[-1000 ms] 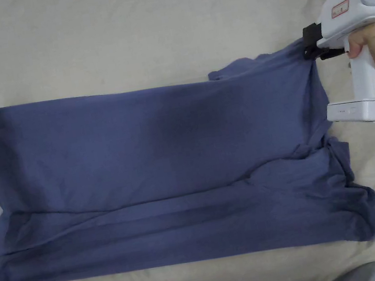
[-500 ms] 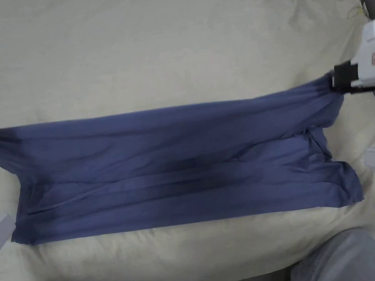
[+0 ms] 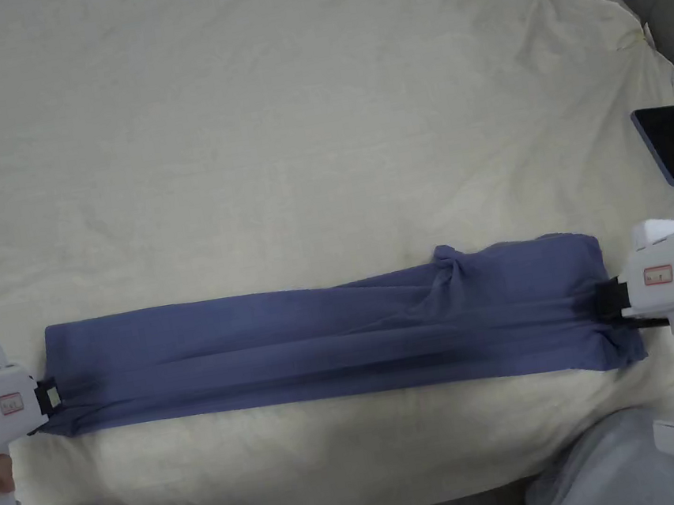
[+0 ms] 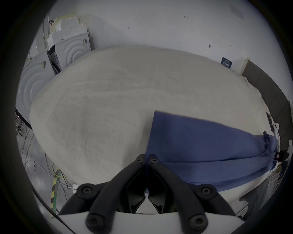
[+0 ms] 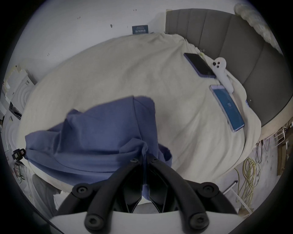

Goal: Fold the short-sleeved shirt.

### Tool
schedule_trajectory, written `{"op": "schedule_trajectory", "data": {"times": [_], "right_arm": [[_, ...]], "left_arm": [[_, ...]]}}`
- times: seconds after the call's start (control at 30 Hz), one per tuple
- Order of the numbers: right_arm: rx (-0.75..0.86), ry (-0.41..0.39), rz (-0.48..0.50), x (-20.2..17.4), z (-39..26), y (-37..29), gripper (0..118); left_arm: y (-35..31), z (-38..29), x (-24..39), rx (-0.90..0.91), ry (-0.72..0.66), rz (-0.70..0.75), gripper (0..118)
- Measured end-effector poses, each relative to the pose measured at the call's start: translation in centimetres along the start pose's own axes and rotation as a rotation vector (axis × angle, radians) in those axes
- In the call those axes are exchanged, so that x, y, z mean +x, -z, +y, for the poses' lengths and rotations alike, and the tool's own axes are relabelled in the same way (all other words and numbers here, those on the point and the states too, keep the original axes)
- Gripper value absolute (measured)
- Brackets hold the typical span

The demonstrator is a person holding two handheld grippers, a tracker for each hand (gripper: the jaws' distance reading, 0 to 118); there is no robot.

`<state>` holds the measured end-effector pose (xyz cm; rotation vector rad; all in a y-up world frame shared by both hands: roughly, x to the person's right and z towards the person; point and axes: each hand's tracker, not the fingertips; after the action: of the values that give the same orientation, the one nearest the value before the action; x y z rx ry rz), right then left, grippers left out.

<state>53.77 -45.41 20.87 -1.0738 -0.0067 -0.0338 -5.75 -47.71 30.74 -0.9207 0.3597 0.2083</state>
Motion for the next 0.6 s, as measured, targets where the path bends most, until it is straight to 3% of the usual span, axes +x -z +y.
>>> {"op": "schedule_trajectory", "data": {"times": [0.17,0.23,0.27,0.3,0.33,0.37,0.4,0.5,0.6], "right_arm": [[-0.024,0.014,-0.022,-0.4,-1.0,1.0,4],[-0.016,0.029,-0.016,-0.2,-0.6,0.5,9],[-0.009,0.043,-0.007,0.1,-0.4,0.0,20],[-0.004,0.063,0.003,0.5,0.0,-0.7,50],[0.001,0.073,-0.001,0.8,0.3,-1.5,79],[0.028,0.074,-0.020,1.0,0.9,-2.3,99],[0.093,0.064,-0.036,1.0,1.6,-3.4,105],[0.261,0.025,-0.094,0.5,3.9,-7.1,105],[0.479,-0.006,-0.070,-0.6,5.4,-10.9,105]], "left_arm": [[0.1,-0.1,0.3,-0.009,-0.040,0.010,0],[-0.4,0.4,0.3,-0.009,-0.038,0.018,17],[-0.8,0.9,0.1,-0.008,-0.048,0.017,34],[-1.6,1.6,-0.3,0.011,-0.096,0.047,65],[-2.6,2.2,-0.6,0.072,-0.139,0.095,84],[-3.7,2.9,-0.8,0.153,-0.181,0.126,101],[-4.7,3.8,-1.0,0.215,-0.208,0.142,117],[-7.6,6.5,-0.6,0.323,-0.202,0.098,118],[-10.1,8.5,0.9,0.422,-0.120,0.042,118]]}}
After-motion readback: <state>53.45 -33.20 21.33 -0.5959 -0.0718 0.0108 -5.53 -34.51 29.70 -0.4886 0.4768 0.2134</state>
